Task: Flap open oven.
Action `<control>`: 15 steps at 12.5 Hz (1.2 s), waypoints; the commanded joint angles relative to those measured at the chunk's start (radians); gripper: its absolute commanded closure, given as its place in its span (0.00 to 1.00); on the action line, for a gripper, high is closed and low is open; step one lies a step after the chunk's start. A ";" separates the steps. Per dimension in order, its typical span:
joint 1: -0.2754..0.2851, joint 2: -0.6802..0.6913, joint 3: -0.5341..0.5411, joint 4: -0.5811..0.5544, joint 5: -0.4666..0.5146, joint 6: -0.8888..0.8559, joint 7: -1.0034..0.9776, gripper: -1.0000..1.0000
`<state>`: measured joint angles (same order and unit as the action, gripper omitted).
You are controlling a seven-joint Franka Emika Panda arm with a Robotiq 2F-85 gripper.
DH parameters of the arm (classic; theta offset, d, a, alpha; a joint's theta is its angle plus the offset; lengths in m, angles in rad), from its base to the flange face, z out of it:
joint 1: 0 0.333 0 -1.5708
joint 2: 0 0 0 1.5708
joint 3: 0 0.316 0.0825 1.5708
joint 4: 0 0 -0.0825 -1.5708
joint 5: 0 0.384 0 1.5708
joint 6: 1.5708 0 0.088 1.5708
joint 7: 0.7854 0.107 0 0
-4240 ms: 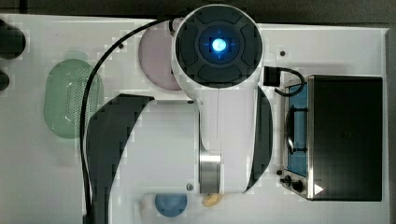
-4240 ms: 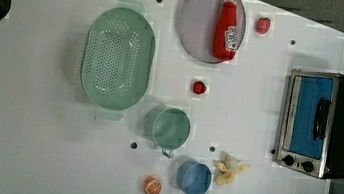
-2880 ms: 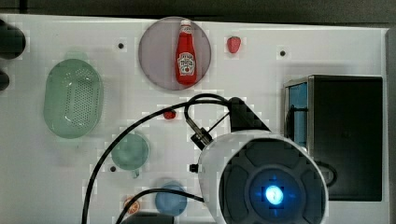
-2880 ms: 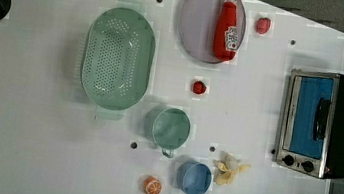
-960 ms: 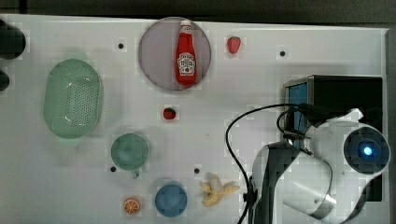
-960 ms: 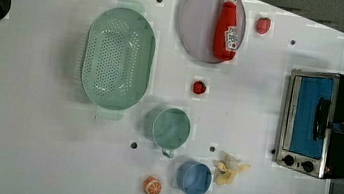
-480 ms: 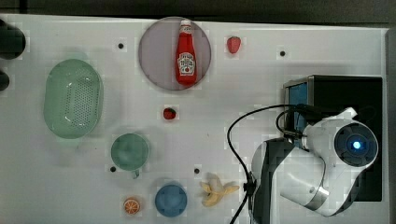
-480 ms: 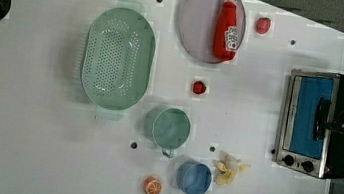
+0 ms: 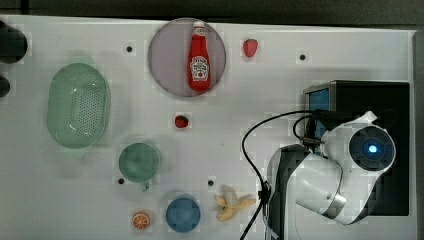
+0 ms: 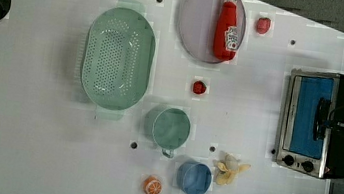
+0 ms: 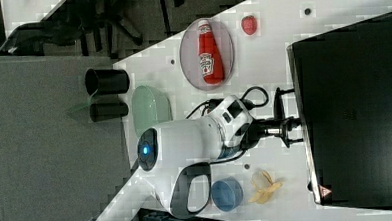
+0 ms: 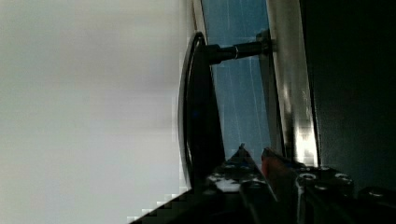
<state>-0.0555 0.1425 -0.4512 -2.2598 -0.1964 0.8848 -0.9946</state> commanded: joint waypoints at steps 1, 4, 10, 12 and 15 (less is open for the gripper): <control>0.045 0.005 0.027 0.004 -0.129 -0.004 0.111 0.83; 0.076 0.007 0.063 -0.011 -0.335 -0.030 0.310 0.83; 0.100 0.051 0.176 -0.020 -0.449 -0.102 0.562 0.83; 0.113 0.087 0.210 -0.020 -0.509 -0.110 0.650 0.83; 0.145 0.154 0.253 -0.020 -0.637 -0.130 0.865 0.83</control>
<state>0.0570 0.2712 -0.2220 -2.2598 -0.8066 0.7554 -0.2759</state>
